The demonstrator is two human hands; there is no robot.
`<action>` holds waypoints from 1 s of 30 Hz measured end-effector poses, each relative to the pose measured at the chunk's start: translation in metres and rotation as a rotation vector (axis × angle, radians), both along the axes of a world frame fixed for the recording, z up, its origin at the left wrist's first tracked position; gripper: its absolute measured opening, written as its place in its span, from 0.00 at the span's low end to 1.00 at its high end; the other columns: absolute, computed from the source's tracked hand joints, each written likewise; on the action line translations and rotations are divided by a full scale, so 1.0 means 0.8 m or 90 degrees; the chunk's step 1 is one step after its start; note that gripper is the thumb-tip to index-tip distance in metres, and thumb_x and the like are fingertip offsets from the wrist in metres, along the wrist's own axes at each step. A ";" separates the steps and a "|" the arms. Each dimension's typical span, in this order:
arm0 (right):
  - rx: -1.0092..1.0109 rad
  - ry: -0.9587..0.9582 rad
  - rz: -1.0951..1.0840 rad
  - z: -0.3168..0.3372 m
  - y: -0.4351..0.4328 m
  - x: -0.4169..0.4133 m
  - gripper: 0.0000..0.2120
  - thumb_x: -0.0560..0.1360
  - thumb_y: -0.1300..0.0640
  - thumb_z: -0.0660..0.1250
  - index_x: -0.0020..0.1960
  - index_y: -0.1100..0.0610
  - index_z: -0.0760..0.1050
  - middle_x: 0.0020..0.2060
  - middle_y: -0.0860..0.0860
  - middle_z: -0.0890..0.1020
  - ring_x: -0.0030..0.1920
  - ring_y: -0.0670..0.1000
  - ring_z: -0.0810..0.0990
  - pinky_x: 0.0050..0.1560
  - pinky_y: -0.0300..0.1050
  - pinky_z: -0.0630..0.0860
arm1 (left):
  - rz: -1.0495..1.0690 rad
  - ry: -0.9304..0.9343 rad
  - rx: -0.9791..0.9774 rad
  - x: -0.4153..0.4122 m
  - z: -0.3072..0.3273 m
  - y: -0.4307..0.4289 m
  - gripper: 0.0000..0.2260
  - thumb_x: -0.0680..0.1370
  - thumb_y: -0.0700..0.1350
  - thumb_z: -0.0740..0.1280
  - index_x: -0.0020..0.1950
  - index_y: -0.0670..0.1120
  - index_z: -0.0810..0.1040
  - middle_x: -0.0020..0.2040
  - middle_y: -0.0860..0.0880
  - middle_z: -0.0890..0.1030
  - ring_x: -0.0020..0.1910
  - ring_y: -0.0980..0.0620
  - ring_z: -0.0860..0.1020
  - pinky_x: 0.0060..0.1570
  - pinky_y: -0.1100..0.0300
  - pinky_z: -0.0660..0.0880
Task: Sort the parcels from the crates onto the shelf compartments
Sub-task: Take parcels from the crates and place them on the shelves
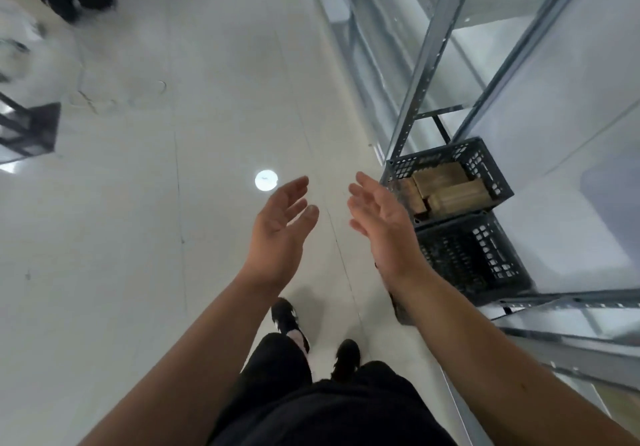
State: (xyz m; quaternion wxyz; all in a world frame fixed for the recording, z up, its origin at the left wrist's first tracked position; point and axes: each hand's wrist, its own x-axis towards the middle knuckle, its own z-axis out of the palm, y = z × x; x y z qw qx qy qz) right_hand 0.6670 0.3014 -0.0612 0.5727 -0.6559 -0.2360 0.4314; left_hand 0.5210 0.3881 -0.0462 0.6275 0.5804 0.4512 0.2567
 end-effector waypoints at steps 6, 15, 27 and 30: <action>-0.005 0.011 -0.057 0.001 0.119 0.061 0.29 0.78 0.45 0.69 0.78 0.47 0.71 0.69 0.44 0.79 0.71 0.45 0.78 0.75 0.57 0.74 | -0.026 -0.025 0.003 0.066 -0.009 0.128 0.24 0.75 0.52 0.71 0.71 0.55 0.78 0.69 0.57 0.80 0.68 0.58 0.79 0.67 0.57 0.75; -0.041 0.029 -0.254 0.009 0.256 0.150 0.21 0.83 0.51 0.69 0.76 0.47 0.73 0.67 0.45 0.81 0.68 0.45 0.80 0.73 0.57 0.75 | -0.227 0.013 -0.008 0.208 0.008 0.313 0.18 0.83 0.44 0.71 0.72 0.55 0.77 0.69 0.57 0.80 0.67 0.60 0.78 0.66 0.60 0.75; -0.058 0.022 -0.465 -0.024 0.262 0.311 0.28 0.77 0.46 0.68 0.76 0.50 0.73 0.67 0.45 0.80 0.58 0.36 0.82 0.55 0.37 0.80 | -0.408 0.110 -0.032 0.449 -0.006 0.373 0.13 0.83 0.44 0.70 0.66 0.56 0.79 0.60 0.56 0.83 0.59 0.59 0.81 0.66 0.49 0.79; -0.059 0.048 -0.498 -0.044 0.251 0.360 0.21 0.83 0.52 0.67 0.75 0.52 0.73 0.65 0.45 0.80 0.52 0.31 0.82 0.46 0.29 0.78 | -0.475 0.145 -0.009 0.519 -0.014 0.367 0.13 0.83 0.43 0.70 0.65 0.57 0.79 0.60 0.57 0.83 0.59 0.60 0.81 0.67 0.51 0.78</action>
